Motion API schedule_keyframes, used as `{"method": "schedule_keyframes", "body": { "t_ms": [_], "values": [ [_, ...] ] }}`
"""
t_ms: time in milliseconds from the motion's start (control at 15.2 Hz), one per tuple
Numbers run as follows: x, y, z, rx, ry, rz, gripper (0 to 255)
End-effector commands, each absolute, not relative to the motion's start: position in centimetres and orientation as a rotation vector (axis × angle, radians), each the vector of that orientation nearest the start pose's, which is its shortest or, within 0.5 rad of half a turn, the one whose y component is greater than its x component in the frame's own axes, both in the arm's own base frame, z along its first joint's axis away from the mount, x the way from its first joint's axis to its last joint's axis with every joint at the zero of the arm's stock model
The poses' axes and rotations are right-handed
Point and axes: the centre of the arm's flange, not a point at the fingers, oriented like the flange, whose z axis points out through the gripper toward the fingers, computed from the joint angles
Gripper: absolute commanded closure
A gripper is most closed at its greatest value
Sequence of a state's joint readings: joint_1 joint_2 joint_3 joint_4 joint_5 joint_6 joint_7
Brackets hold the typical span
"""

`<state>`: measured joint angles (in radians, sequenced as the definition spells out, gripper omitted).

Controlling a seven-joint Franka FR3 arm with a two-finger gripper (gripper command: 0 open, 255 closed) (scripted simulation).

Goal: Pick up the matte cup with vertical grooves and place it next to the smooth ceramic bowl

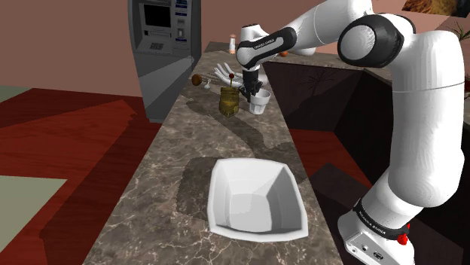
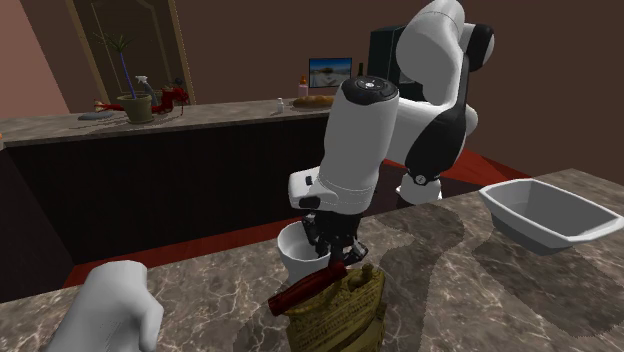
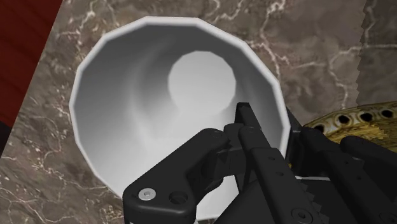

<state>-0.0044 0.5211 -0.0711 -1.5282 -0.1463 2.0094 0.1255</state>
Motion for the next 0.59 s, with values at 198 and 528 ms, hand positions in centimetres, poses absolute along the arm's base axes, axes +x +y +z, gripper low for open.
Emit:
{"method": "schedule_keyframes", "body": {
  "t_ms": [198, 528],
  "values": [
    [68.9, -5.4, 37.4, -3.302, 0.211, 0.06, 255],
    [68.9, -5.4, 40.0, -3.302, 0.211, 0.06, 255]
  ]
}}
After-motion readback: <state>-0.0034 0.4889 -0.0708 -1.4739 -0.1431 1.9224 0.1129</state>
